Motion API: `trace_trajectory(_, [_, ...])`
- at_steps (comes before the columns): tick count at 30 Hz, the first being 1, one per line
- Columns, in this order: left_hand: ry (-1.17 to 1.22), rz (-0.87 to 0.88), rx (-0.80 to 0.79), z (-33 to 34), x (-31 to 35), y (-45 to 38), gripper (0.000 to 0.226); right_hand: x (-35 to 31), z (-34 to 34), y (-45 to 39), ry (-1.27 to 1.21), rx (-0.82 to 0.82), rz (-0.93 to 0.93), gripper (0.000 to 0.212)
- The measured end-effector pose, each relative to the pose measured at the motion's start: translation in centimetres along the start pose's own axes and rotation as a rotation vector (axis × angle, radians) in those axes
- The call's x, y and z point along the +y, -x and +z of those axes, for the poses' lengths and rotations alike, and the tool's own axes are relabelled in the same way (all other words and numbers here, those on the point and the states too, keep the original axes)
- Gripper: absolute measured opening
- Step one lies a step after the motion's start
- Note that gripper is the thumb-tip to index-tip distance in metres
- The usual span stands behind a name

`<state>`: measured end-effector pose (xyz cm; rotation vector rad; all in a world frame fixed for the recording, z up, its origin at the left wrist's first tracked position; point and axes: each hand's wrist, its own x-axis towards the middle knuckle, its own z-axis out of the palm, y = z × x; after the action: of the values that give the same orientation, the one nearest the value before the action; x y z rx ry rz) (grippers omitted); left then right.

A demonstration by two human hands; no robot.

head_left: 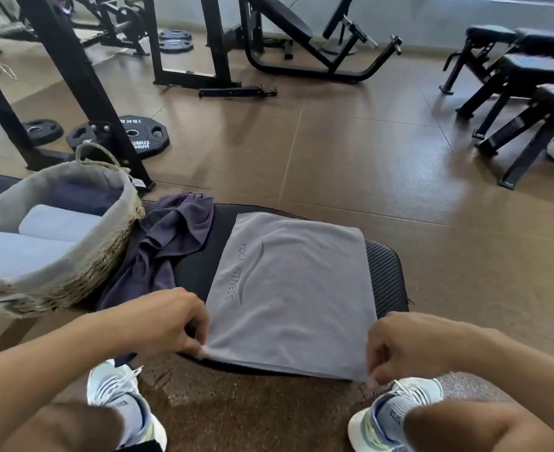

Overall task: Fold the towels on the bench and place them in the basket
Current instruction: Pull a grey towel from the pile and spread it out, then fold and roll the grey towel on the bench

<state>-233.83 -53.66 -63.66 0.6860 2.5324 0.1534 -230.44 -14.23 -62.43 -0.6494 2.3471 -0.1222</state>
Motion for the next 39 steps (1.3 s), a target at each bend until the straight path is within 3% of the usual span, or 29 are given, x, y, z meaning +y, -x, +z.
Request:
trace_trajectory(2, [0.041,-0.041,0.013,-1.2,0.8,-0.4,0.04,-0.6,-1.3,-0.5,-0.049,0.021,0.024,0.036])
trace_trajectory(6, [0.086,-0.018,0.364,-2.5,1.7,-3.8,0.04,-0.2,-3.1,-3.7,-0.073,0.429,0.102,0.036])
trace_trajectory(9, [0.085,0.013,0.357,-1.9,3.2,-7.8,0.056,-0.2,-2.4,-7.2,-0.189,0.593,0.139,0.045])
trace_trajectory(15, [-0.031,-0.089,0.217,1.8,3.3,-13.2,0.078,0.8,0.5,-12.6,-0.1,0.545,0.306,0.081])
trace_trajectory(18, [0.032,-0.094,0.217,0.9,2.2,-13.9,0.08,1.0,0.6,-12.7,-0.075,0.53,0.299,0.078])
trace_trajectory(22, [0.336,-0.194,0.578,-0.5,-0.3,-14.7,0.066,1.4,-0.2,-12.5,-0.065,0.592,0.304,0.075])
trace_trajectory(24, [0.403,-0.328,0.658,-1.2,-1.1,-15.3,0.063,1.5,-0.8,-12.8,-0.092,0.654,0.316,0.072])
trace_trajectory(28, [0.304,-0.535,0.493,-3.0,-0.7,-16.3,0.049,1.4,-1.4,-13.6,-0.143,0.665,0.324,0.068])
trace_trajectory(31, [0.269,-0.579,0.402,-3.8,-0.5,-16.8,0.043,1.1,-1.3,-14.0,-0.139,0.665,0.335,0.065])
trace_trajectory(35, [0.403,-0.551,0.437,-4.7,-0.1,-17.0,0.026,0.8,-1.0,-14.0,-0.149,0.669,0.349,0.065])
trace_trajectory(39, [0.623,-0.465,0.537,-4.5,0.6,-16.9,0.034,0.8,-0.8,-13.8,-0.16,0.665,0.342,0.065])
